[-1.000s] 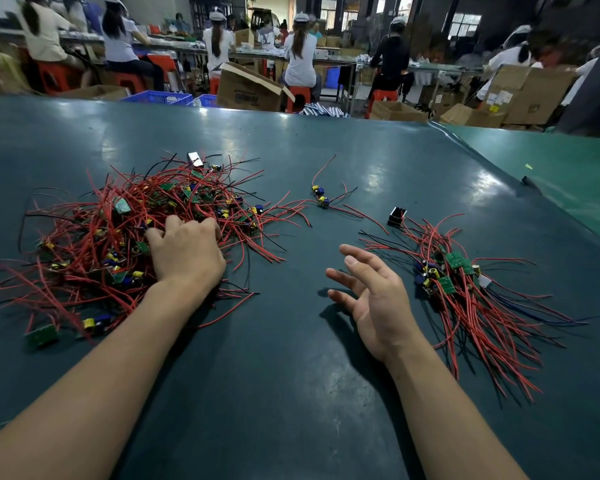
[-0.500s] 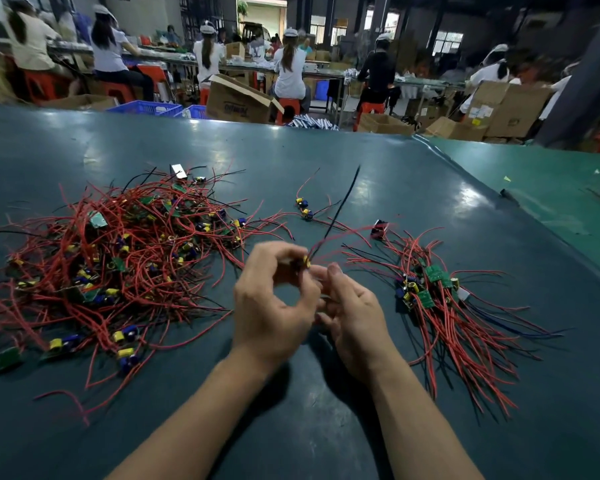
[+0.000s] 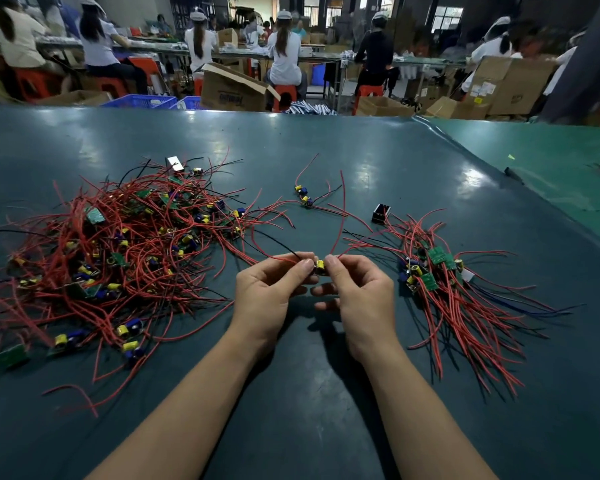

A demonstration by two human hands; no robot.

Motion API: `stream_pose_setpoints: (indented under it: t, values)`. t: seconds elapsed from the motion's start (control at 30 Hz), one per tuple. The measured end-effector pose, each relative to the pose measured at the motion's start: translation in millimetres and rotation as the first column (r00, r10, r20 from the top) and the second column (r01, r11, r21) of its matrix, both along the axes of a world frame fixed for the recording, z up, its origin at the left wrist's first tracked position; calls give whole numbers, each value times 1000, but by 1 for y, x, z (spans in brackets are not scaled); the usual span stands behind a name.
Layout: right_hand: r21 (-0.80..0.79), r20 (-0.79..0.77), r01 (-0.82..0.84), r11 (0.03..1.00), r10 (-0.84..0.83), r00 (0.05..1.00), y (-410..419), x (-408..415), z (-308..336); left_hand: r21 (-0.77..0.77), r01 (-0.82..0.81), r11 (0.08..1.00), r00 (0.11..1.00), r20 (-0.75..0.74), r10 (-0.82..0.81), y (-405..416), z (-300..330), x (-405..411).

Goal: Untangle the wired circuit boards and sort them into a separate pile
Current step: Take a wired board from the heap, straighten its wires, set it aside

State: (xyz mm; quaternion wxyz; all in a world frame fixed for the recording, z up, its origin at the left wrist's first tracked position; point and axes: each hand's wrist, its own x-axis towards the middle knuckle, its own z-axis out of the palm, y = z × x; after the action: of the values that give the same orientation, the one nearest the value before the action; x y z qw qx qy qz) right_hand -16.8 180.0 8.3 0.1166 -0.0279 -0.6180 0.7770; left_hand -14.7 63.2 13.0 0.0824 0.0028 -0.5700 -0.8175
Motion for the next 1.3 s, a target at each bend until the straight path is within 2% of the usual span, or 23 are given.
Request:
stream_pose_setpoints:
  t: [0.1,0.3,0.53,0.73,1.0,1.13,1.3]
  values:
    - [-45,21,-40,998,41,999,0,0,2,0,-28,1000,999,-19,28,-3,-3,-2]
    - [-80,6,-117,990,118,993,-2,2,4,52,32,998,999,-38,-30,-5,-4,-3]
    - [-112,32,-10,994,14,999,2,2,3,-54,119,991,989,-82,-123,-4,-4,2]
    - [-102,83,28,994,-19,996,2,0,1,-45,86,995,993,-76,-89,-4,-4,0]
    - [-149,52,-199,969,209,977,0,4,4,133,116,984,992,43,-122,-6,-1,0]
    - [-190,73,-138,972,154,985,2,3,5,105,144,984,988,37,-149,-9,-1,-2]
    - [-147,55,-21,989,29,998,0,1,5,84,114,990,993,-14,-113,-9,-3,-2]
